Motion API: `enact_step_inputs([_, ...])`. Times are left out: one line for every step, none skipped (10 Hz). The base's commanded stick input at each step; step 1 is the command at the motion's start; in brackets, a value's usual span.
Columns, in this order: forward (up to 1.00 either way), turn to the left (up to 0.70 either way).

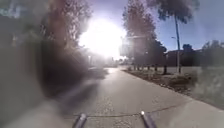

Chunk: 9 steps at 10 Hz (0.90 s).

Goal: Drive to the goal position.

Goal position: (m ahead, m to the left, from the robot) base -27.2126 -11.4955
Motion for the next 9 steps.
enact_step_inputs([0.00,-1.00])
enact_step_inputs([0.00,-1.00])
enact_step_inputs([0.00,-1.00])
enact_step_inputs([0.00,-1.00])
enact_step_inputs([0.00,-1.00])
enact_step_inputs([0.00,-1.00])
enact_step_inputs([0.00,-1.00])
enact_step_inputs([0.00,-1.00])
enact_step_inputs([0.00,-1.00])
